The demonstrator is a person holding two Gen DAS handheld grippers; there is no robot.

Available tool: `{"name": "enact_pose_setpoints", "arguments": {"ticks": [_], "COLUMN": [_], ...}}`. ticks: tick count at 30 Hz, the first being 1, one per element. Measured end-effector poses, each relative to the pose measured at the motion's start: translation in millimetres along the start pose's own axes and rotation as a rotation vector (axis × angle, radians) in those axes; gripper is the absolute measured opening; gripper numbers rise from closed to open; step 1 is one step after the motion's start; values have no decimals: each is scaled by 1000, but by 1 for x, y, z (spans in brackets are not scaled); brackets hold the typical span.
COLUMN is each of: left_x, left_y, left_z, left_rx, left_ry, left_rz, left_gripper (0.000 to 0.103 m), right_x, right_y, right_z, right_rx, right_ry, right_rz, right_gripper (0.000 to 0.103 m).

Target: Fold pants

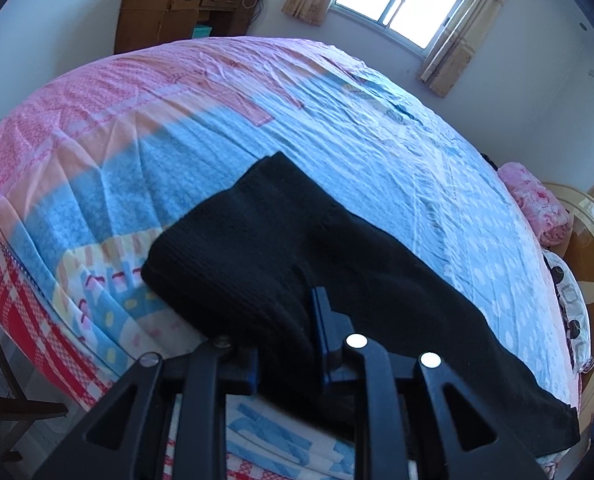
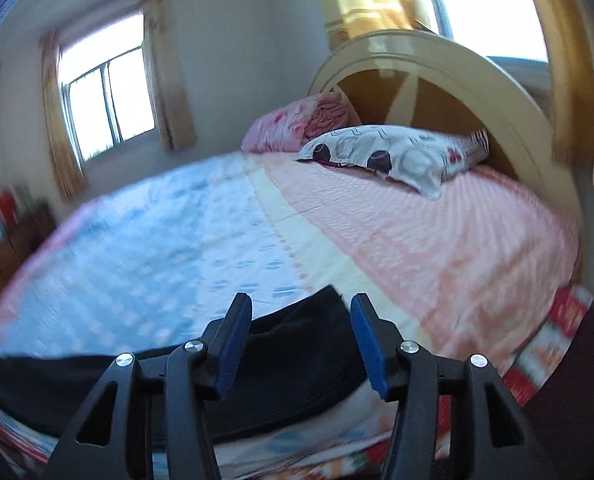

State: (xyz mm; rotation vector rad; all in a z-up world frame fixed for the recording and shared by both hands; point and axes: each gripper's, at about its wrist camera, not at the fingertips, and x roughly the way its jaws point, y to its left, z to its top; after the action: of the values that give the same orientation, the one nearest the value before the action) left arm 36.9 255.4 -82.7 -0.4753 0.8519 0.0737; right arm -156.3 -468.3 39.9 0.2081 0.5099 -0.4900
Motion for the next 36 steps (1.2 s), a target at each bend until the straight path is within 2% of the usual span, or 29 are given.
{"name": "enact_pose_setpoints", "arguments": {"ticks": [3,4,7,9,11,13,17,20,22,24,28,29,30,31,32,34,36], "left_x": [1,2,2,3,4,4,5,5,5,5,4,4,4,4,4,4,5], "left_y": [0,-1,-3,-1,-1,-2,-5,-4,-2,-2,0,2,2,2,1,-1,-2], "left_z": [0,-1,-1,0,0,1,1,0,0,0,1,1,0,0,0,0,0], "left_rx": [6,10,17,2,-7,-9,-9,-24,-28,-26,-35,-42,-43,-42,-38,-30,-24], "left_ry": [2,3,-5,-3,-1,-4,-8,-12,-15,-15,-11,-9,-10,-10,-12,-14,-13], "left_rz": [6,11,23,16,14,21,40,35,31,31,23,18,17,19,23,29,34], "left_gripper": [22,22,22,22,22,22,22,22,22,22,22,22,22,22,22,22,22], "right_x": [42,55,89,106,115,106,76,49,42,53,109,113,111,106,99,79,59], "right_y": [-10,-10,-10,-9,-4,3,11,13,7,-4,-37,-47,-59,-71,-84,-110,-115], "right_z": [17,19,16,5,-4,-6,5,22,27,23,-10,-15,-17,-16,-15,-13,-9], "right_rx": [29,15,-86,-137,-183,-225,-220,-166,-111,-59,90,130,182,241,308,424,429], "right_ry": [127,164,244,318,355,313,166,23,-36,-14,181,192,163,147,121,31,-13], "right_rz": [94,82,-25,-54,-45,-53,6,50,70,81,145,180,232,238,227,216,152], "right_gripper": [53,53,53,52,7,6,5,5,5,6,7,7,10,21,26,26,26]}}
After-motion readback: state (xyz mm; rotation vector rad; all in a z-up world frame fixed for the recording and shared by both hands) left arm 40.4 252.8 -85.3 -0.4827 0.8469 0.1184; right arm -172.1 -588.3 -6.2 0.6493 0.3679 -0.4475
